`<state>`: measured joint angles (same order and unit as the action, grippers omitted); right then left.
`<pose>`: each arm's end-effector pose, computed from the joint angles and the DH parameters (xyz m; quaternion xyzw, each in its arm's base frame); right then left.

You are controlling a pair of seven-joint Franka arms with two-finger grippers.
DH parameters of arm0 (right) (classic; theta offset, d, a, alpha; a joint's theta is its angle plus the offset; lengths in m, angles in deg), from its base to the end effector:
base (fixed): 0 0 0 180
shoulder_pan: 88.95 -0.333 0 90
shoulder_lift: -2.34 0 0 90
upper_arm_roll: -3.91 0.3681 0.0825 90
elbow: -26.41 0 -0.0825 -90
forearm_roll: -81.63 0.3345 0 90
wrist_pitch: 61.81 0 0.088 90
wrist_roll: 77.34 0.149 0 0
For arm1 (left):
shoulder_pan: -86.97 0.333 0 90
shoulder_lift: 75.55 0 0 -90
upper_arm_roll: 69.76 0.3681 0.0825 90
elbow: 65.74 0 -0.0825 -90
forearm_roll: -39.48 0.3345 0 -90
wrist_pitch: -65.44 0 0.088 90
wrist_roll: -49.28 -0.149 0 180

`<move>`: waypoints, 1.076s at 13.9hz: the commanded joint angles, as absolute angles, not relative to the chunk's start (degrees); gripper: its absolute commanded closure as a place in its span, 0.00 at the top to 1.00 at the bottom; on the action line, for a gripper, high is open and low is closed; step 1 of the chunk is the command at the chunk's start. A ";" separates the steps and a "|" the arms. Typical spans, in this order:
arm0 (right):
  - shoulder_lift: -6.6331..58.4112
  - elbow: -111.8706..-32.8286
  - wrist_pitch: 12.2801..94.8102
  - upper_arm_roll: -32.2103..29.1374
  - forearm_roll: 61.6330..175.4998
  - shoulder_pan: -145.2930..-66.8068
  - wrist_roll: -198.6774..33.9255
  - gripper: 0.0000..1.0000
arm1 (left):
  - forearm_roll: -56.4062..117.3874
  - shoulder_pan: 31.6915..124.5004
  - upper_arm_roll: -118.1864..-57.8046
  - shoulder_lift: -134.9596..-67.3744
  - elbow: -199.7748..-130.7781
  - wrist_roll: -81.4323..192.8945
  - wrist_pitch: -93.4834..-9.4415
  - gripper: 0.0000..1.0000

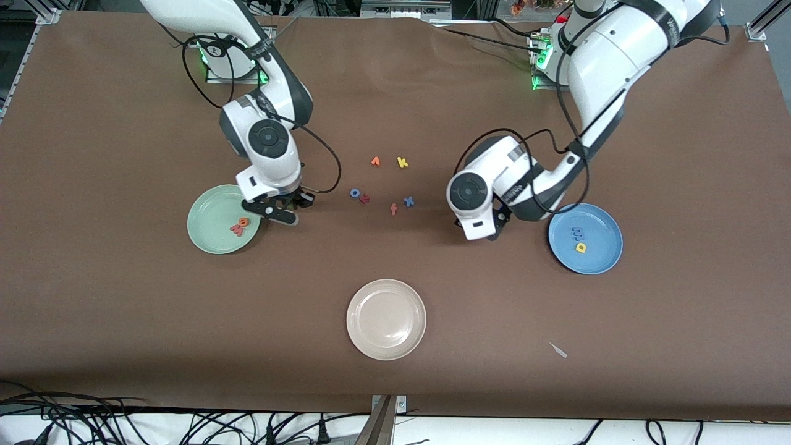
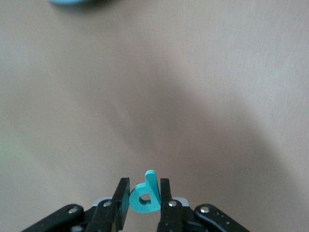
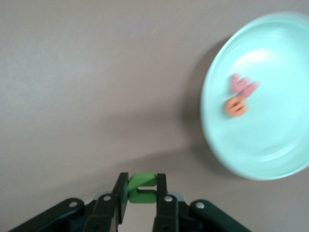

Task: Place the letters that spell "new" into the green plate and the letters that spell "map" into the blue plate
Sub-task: 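Grasp the teal p with the left gripper while the right gripper grasps the green n, then drop the p on the blue plate while the right gripper drops the n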

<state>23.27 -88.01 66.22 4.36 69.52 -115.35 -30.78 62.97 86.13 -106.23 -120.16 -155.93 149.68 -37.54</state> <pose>0.5161 0.2461 0.3093 0.9899 -0.1009 -0.0046 0.0999 0.5585 -0.2867 0.2472 -0.8651 -0.4622 0.1057 0.1637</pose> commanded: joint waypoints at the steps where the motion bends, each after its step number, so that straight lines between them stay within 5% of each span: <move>1: 21.42 -85.83 61.42 -1.60 70.46 -115.23 -46.60 0.17 | 60.31 90.47 -106.41 -120.28 -151.53 133.89 -30.12 0.00; 7: 20.71 -91.25 66.31 -14.63 87.33 -115.23 -75.04 0.25 | 66.18 96.80 -105.35 -119.93 -149.76 101.63 -22.54 0.00; 8: 20.36 -92.67 68.25 -14.72 87.52 -115.23 -75.32 0.32 | 67.85 97.86 -104.92 -120.19 -149.76 96.27 -22.63 0.00; 9: 20.27 -92.86 68.53 -14.72 87.61 -115.23 -75.15 0.70 | 69.61 98.30 -104.04 -120.46 -149.76 91.08 -22.89 0.00; 11: 20.09 -92.42 68.18 -14.72 87.70 -115.23 -74.27 0.99 | 70.33 98.40 -101.76 -120.46 -149.76 84.11 -22.89 0.00; 15: 19.65 -85.59 61.70 -14.46 87.70 -115.32 -71.91 0.99 | 70.24 98.40 -97.28 -120.72 -149.76 70.42 -27.09 0.00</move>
